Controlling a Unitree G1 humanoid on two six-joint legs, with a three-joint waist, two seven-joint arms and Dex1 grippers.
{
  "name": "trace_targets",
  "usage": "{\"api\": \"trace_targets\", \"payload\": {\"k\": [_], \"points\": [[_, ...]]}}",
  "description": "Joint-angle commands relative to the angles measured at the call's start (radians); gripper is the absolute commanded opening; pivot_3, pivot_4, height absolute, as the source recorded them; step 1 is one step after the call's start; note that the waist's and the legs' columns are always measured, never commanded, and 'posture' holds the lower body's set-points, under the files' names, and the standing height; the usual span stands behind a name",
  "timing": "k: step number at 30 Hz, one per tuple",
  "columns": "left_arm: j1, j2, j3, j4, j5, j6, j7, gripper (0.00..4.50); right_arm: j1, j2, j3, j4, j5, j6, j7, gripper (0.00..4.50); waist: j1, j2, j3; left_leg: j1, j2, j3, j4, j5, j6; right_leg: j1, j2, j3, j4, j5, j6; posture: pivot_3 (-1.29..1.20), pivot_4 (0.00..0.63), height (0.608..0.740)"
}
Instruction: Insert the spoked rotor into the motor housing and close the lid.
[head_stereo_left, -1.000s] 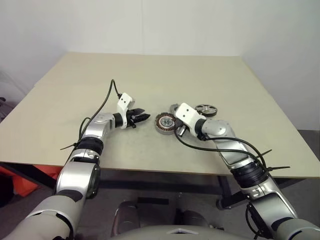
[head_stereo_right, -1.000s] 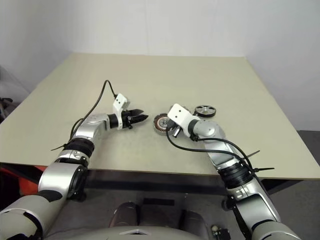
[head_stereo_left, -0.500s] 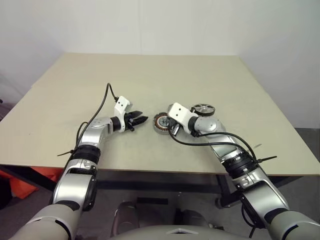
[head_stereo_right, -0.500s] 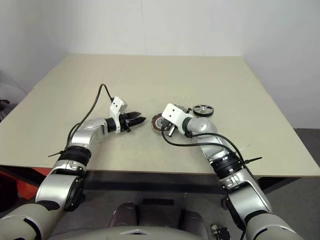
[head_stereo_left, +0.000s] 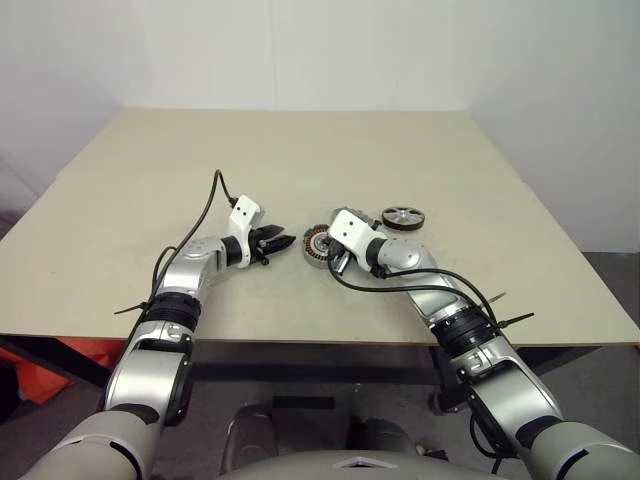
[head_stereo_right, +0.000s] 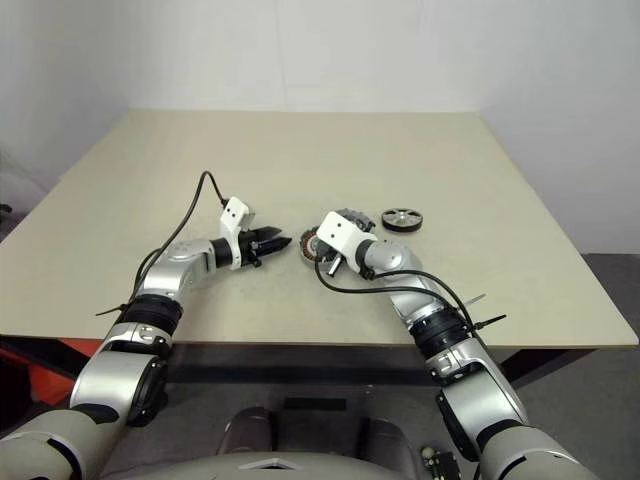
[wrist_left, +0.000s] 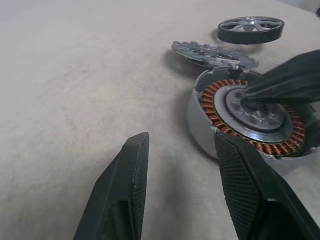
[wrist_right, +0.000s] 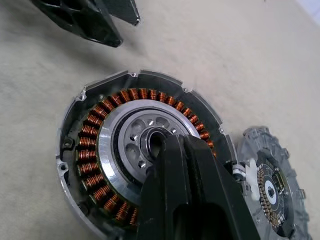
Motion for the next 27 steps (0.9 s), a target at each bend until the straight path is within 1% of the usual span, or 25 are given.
{"api": "trace_targets", "payload": {"k": [1,9,14,21,27], "points": [[-0.024,0.013,0.003,-0.014,-0.009,-0.018,0.006,2.20,-0.022,-0.015,-0.031,-0.018,-0.002,0.000,-0.012,0.04,0.000,0.000,0.000,0.000,0.000,0.000,0.000,0.000,0.000,0.000,0.000,0.000,0.000,0.000,0.000,0.00,0.000,0.740],[-0.023,0.001,-0.004,0.008,-0.006,-0.031,0.014,2.20,-0.003,-0.058,-0.106,-0.178,0.024,0.071,-0.014,0.04,0.002,0.000,0.000,-0.003,0.000,0.000,-0.001,0.000,0.000,-0.003,0.000,0.000,-0.001,0.000,0.000,0.00,0.000,0.740],[-0.034,-0.007,-0.010,0.032,-0.007,-0.043,0.018,2.20,0.011,-0.060,-0.094,-0.248,0.026,0.108,0.003,0.04,0.002,0.000,0.000,-0.003,0.000,0.000,-0.002,0.000,0.000,-0.003,0.000,0.000,-0.001,0.000,0.000,0.00,0.000,0.740],[-0.041,0.000,-0.009,0.043,-0.009,-0.047,0.017,2.20,0.007,0.001,-0.056,-0.199,0.022,0.098,-0.003,0.04,0.001,0.000,0.000,-0.002,0.000,0.000,-0.003,0.001,-0.001,-0.003,0.000,0.000,-0.001,0.000,0.000,0.00,0.000,0.740],[-0.024,0.015,-0.006,0.028,-0.011,-0.042,0.018,2.20,0.042,0.047,-0.018,-0.126,0.024,0.077,-0.005,0.04,0.002,0.000,0.000,-0.002,0.000,0.000,-0.003,0.001,-0.002,-0.003,0.000,0.000,-0.001,0.000,0.000,0.00,0.000,0.740]]}}
